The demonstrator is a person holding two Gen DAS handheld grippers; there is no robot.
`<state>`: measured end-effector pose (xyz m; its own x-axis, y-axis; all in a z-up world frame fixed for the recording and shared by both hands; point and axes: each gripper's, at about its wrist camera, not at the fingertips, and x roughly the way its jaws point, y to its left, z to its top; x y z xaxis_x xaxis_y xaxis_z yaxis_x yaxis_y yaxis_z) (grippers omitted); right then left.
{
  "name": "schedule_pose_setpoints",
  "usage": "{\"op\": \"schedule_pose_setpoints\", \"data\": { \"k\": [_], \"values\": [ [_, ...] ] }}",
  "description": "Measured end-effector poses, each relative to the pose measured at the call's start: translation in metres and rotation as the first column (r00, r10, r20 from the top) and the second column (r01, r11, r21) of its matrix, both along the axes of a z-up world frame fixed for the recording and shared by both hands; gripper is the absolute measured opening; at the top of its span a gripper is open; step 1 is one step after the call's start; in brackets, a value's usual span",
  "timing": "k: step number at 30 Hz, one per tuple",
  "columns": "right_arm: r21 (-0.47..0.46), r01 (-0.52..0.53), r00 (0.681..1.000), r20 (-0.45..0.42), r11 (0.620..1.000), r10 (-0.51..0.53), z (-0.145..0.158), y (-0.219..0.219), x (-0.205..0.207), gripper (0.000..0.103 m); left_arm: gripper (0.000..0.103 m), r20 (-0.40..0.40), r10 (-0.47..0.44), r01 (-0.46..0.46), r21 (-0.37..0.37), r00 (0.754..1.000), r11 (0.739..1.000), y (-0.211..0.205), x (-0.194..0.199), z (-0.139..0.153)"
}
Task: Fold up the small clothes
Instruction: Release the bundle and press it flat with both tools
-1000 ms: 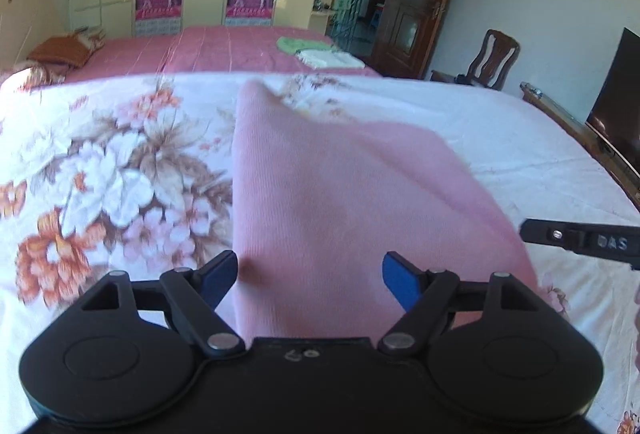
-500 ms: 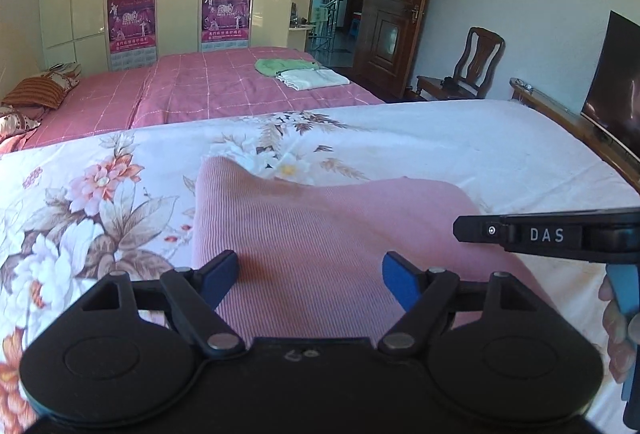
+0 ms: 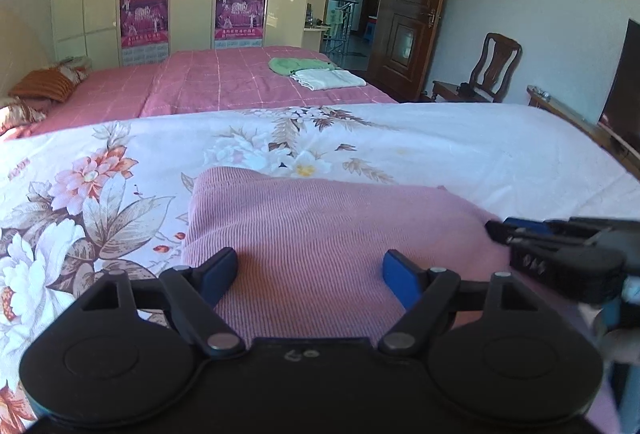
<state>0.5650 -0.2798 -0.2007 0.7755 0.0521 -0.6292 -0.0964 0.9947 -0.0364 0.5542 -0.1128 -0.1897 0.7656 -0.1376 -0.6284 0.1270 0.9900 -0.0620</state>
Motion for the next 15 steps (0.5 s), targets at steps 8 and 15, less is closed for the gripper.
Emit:
{"op": "schedule_pose_setpoints", "data": {
  "k": [8, 15],
  "values": [
    [0.119, -0.044, 0.999, -0.021, 0.992, 0.046, 0.041, -0.013, -0.014, 0.015, 0.080, 0.003, 0.003, -0.003, -0.028, 1.000, 1.000, 0.005, -0.021, 0.025],
    [0.160, -0.139, 0.989, -0.023, 0.977, 0.144, 0.061, 0.003, -0.060, 0.015, 0.080, -0.033, 0.009, -0.008, 0.030, 0.999, 1.000, 0.004, -0.053, 0.022]
  ]
}}
